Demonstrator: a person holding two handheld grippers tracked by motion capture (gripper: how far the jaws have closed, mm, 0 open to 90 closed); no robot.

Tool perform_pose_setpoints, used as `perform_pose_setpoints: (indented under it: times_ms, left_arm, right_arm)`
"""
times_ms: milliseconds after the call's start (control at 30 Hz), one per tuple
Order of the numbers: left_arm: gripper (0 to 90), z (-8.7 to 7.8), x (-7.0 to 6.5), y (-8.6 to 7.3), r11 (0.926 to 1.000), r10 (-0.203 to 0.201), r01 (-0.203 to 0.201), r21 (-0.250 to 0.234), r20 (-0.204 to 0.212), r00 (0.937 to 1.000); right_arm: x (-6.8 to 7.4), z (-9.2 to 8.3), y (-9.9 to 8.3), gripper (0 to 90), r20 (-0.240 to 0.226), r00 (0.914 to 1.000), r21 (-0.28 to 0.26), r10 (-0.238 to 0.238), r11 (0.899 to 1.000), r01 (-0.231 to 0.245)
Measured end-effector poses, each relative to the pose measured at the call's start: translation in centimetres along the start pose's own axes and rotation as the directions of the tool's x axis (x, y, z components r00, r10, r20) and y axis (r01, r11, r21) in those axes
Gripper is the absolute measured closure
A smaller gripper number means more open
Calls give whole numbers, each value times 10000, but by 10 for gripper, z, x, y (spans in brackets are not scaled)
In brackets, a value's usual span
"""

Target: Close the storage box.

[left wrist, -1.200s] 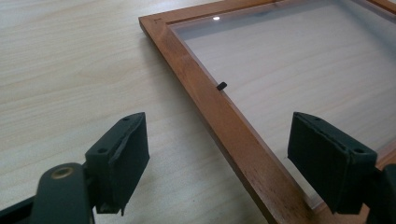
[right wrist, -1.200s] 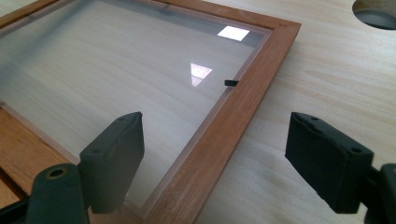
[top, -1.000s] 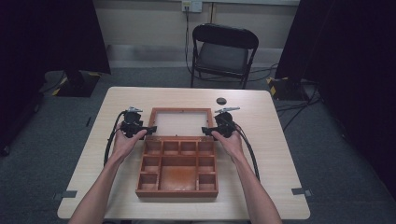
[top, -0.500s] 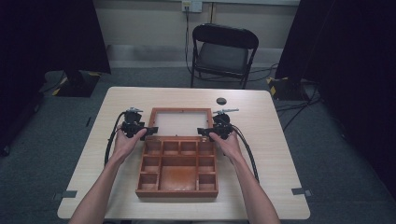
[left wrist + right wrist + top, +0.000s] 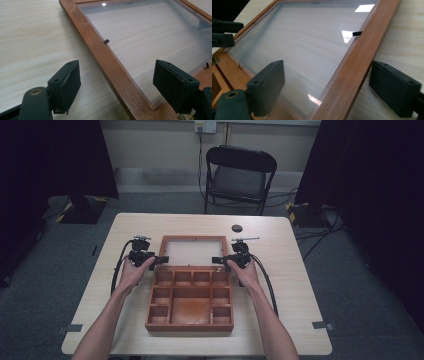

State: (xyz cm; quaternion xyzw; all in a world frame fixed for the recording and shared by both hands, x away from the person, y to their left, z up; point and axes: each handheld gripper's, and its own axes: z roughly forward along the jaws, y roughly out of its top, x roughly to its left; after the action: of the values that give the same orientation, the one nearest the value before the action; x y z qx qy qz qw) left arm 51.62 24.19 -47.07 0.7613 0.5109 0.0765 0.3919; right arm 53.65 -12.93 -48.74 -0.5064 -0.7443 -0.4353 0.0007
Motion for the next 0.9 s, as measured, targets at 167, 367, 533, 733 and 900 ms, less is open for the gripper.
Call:
perform_pose_setpoints:
  times_ms: [167,367,533,733,900]
  left_arm:
    - [218,0,1,-1,10000,-44,44,19,178,9998]
    - [217,1,3,-3,9999,-114,117,-84,340,9994]
    - [209,-2,2,-1,9999,105,-102,-121,234,9997]
    - [209,-3,-2,2,9995,288,-288,-110,23,9996]
    - [234,-3,0,0,9996,113,-102,-261,398,9991]
  right_arm:
    - [2,-1,1,177,-4,10000,76,-97,9999,97]
    - [-2,-5,1,236,-185,9998,-113,11,9999,-13]
    - [-3,-10,-1,321,-242,9997,-752,-10,9972,-8]
    - [-2,-14,0,351,-82,9998,-836,-155,9964,147]
    - [0,-16,2,368,57,9994,-857,-328,9958,331]
